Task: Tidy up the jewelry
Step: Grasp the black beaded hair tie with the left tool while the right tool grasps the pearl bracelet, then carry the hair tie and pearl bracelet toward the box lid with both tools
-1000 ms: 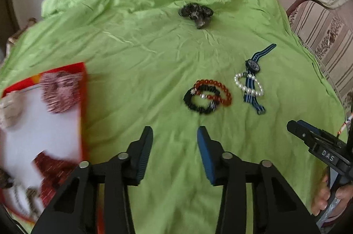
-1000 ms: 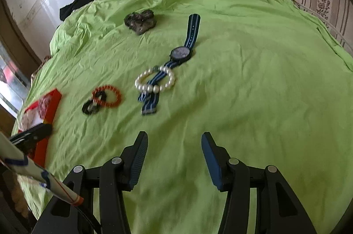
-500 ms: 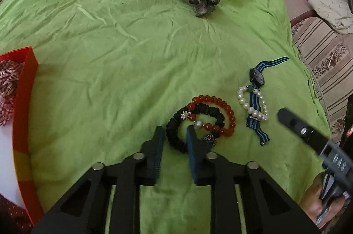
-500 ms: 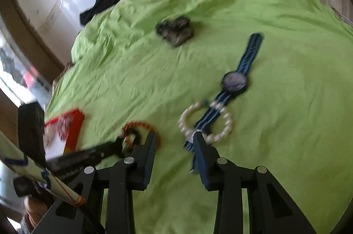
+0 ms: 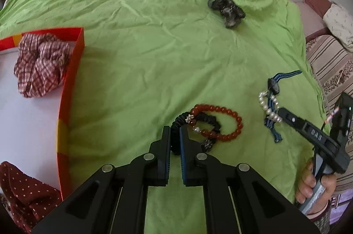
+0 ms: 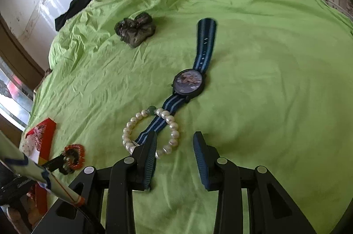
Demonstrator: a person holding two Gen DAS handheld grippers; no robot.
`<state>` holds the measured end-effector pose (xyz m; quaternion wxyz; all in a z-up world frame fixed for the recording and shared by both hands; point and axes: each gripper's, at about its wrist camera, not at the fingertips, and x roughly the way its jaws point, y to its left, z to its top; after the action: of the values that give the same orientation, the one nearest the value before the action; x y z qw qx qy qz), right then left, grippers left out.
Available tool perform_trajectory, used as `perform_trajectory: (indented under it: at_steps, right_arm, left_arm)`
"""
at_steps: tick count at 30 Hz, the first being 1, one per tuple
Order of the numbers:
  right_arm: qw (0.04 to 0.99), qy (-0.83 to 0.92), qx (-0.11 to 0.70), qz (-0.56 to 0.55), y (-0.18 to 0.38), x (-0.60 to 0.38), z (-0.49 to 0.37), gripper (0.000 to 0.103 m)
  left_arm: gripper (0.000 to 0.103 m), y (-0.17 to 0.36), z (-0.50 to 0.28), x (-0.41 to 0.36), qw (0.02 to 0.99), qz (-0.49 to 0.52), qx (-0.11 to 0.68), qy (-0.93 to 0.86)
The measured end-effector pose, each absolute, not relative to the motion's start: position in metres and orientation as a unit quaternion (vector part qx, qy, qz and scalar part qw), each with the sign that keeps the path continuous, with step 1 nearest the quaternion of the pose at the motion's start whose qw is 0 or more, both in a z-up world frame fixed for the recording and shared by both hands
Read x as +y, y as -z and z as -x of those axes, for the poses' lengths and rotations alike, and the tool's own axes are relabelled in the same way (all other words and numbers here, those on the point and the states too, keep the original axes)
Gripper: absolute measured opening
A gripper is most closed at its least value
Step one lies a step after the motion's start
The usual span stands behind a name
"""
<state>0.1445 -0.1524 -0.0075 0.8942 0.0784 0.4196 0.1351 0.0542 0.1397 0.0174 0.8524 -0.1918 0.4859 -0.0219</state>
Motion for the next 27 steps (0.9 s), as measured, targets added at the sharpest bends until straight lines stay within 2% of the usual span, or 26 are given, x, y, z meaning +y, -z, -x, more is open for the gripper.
perform_trajectory:
  at_steps: [8, 13, 22, 27]
  right_arm:
    - [0.905, -0.111, 0.411, -0.025, 0.014, -0.139, -0.151, 0.011]
    - [0.915, -0.117, 0.385, -0.026, -0.003, -0.139, -0.137, 0.010]
    - [0.935, -0.131, 0.327, -0.035, -0.062, -0.149, -0.069, 0.010]
    - [0.940, -0.135, 0.312, -0.039, -0.084, -0.156, -0.034, 0.010]
  left_arm:
    - [0.007, -0.011, -0.055, 0.131, 0.865, 0.164, 0.474, 0.013]
    - [0.007, -0.033, -0.044, 0.126, 0.878, 0.156, 0.452, 0.014]
    - [0.007, -0.123, 0.018, 0.123, 0.916, 0.141, 0.373, 0.039]
    - [0.007, -0.156, 0.058, 0.125, 0.930, 0.123, 0.344, 0.033]
